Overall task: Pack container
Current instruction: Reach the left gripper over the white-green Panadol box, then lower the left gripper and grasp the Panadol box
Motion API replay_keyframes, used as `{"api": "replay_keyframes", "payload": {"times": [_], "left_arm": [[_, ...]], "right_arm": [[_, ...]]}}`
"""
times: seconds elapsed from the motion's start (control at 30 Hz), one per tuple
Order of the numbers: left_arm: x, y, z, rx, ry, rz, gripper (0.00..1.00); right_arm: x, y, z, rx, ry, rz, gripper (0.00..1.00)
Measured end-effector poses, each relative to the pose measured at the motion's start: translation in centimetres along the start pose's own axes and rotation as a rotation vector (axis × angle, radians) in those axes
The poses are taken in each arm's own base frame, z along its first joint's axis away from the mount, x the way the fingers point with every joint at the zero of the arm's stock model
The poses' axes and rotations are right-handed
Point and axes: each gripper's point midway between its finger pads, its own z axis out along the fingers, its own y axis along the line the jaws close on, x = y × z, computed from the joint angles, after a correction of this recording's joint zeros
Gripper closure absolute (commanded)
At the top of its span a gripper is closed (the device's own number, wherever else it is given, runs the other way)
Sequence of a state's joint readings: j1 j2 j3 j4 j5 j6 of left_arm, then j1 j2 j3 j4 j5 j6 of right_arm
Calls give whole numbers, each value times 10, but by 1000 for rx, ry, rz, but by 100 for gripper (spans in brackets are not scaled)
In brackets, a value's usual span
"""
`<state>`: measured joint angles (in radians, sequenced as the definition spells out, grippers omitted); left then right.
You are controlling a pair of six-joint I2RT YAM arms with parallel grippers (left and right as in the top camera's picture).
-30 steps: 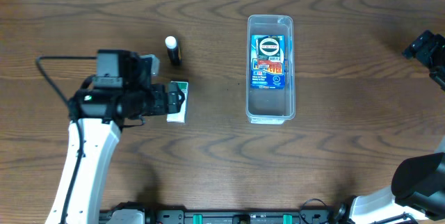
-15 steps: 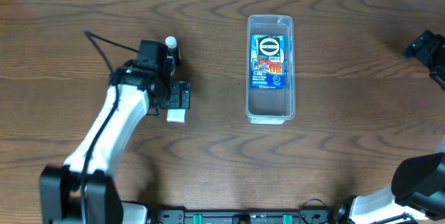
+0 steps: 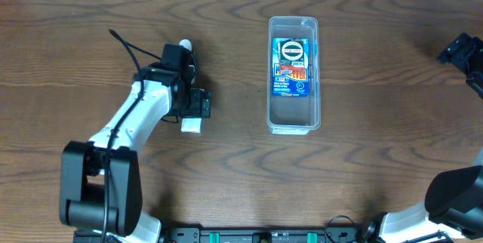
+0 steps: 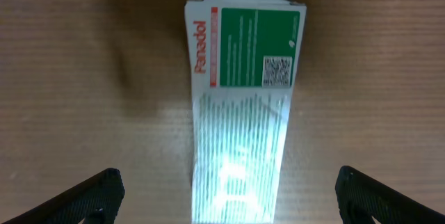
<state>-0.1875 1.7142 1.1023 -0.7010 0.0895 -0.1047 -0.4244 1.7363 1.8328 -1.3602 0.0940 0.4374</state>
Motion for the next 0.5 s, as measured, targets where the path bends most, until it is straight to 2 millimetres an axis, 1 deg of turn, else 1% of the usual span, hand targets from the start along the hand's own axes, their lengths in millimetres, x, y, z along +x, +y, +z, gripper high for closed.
{"api": "replay_keyframes", "payload": {"times": [0.23,0.3,0.5], "left_arm": [[2,1,28,-9,49,-1,2],[2,1,32,-10,55,-1,2],[-3,3,35,-19,37,0,2]], "right_arm": [[0,0,0,0,0,0,1],[0,0,0,0,0,0,1],[0,0,0,0,0,0,1]]}}
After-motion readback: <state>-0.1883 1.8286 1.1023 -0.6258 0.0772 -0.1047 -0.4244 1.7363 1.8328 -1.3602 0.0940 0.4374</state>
